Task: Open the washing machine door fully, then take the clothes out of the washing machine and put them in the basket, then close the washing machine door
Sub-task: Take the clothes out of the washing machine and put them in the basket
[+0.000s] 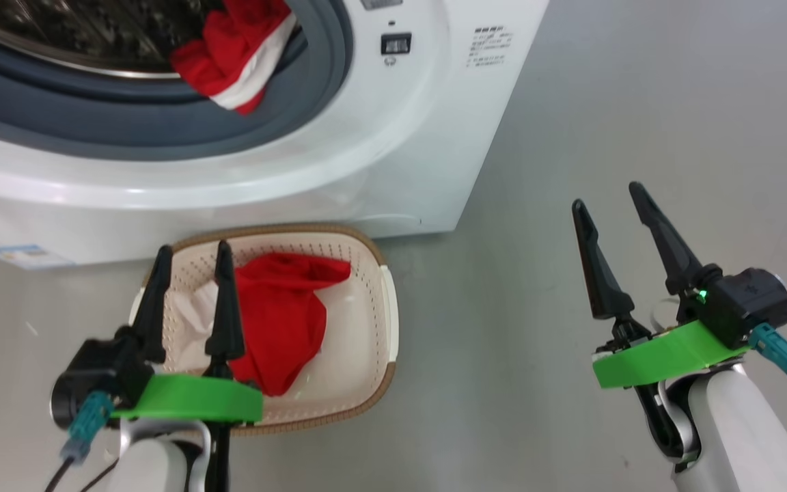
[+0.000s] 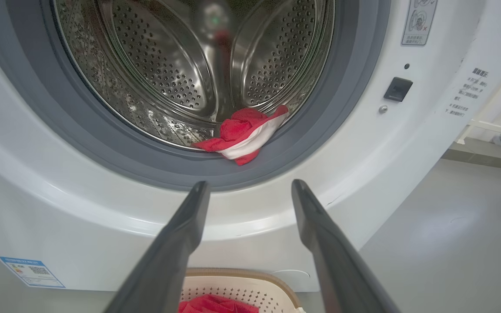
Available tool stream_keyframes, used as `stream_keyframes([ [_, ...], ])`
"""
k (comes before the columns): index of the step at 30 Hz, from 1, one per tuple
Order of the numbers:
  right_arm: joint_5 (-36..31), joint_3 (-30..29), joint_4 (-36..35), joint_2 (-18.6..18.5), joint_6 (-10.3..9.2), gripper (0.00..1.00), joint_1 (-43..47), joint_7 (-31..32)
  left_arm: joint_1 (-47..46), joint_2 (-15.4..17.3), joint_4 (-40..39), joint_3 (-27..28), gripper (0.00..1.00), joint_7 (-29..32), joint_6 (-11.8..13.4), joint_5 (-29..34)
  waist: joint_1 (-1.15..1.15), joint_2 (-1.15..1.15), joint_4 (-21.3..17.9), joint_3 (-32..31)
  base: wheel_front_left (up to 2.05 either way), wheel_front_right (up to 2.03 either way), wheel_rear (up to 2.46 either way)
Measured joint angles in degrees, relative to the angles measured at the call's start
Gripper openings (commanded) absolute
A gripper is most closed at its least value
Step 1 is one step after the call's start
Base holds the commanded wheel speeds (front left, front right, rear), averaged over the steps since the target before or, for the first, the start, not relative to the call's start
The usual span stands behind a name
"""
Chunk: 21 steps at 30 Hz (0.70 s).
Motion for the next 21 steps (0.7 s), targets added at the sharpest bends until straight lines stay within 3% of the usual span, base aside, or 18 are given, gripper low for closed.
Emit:
stream_keyframes([
  [21,0.0,-1.3,-1.1,0.1,0.00,1.00,7.3,0.0,13.6,1.6,-9.6,0.7,1.00,0.0,2.0,2.1,0.00,0.00,-1.5,-10.4,0.00,0.00,0.00],
])
